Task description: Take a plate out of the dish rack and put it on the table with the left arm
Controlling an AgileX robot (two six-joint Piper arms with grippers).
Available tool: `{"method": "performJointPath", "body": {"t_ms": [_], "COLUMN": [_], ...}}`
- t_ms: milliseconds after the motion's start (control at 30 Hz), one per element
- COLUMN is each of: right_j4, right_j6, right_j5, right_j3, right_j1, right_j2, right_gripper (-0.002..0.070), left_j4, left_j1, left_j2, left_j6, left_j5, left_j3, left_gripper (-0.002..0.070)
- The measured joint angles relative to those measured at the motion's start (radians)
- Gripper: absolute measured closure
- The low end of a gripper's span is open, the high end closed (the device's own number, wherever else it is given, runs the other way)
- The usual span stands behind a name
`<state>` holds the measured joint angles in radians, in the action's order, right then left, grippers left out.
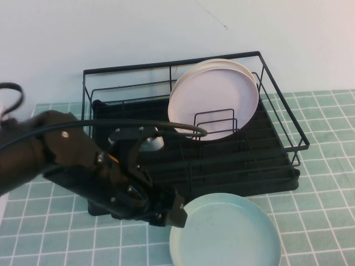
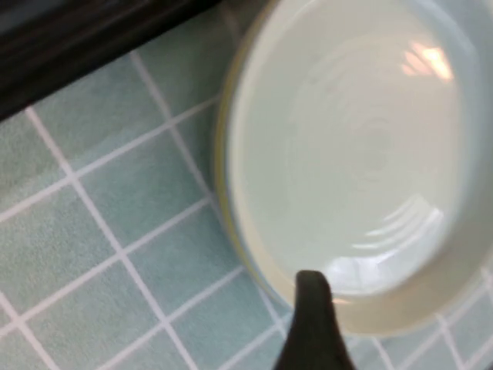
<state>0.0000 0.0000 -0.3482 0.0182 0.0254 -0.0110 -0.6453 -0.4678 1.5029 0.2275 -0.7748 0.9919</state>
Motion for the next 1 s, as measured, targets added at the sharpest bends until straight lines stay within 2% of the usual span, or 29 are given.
{"method": "performJointPath", "body": {"t_ms": [100,233,300,400,667,1000], "right_j4": [0.000,0.000,0.000,0.000,0.000,0.000], "right_j6": [0.000,0.000,0.000,0.000,0.000,0.000], "right_j5": [0.000,0.000,0.000,0.000,-0.002,-0.002], "right_j3": [0.000,0.000,0.000,0.000,0.000,0.000], "right_j1": [0.000,0.000,0.000,0.000,0.000,0.000], "right_j2": [0.000,0.000,0.000,0.000,0.000,0.000], "right_gripper": [0.0678,0.0678,0.0678,0.0678,0.0678,0.0678], "left_j4": [0.006,0.036,0.069,0.119,0.268,0.299], "left_j1": [0.000,0.000,0.000,0.000,0.000,0.000], "left_j2": [-0.093,-0.290,-0.403,-0.563,-0.906,-0.927], "left_j6": [0.000,0.007,0.022,0.064,0.049,0.018], "left_j5": [-0.025,-0.028,-0.025,-0.003,0.058,-0.117], "left_j3": [0.000,0.000,0.000,0.000,0.000,0.000], "left_gripper": [0.0277,0.0453,0.0564,0.0642,0.0673,0.0678]}}
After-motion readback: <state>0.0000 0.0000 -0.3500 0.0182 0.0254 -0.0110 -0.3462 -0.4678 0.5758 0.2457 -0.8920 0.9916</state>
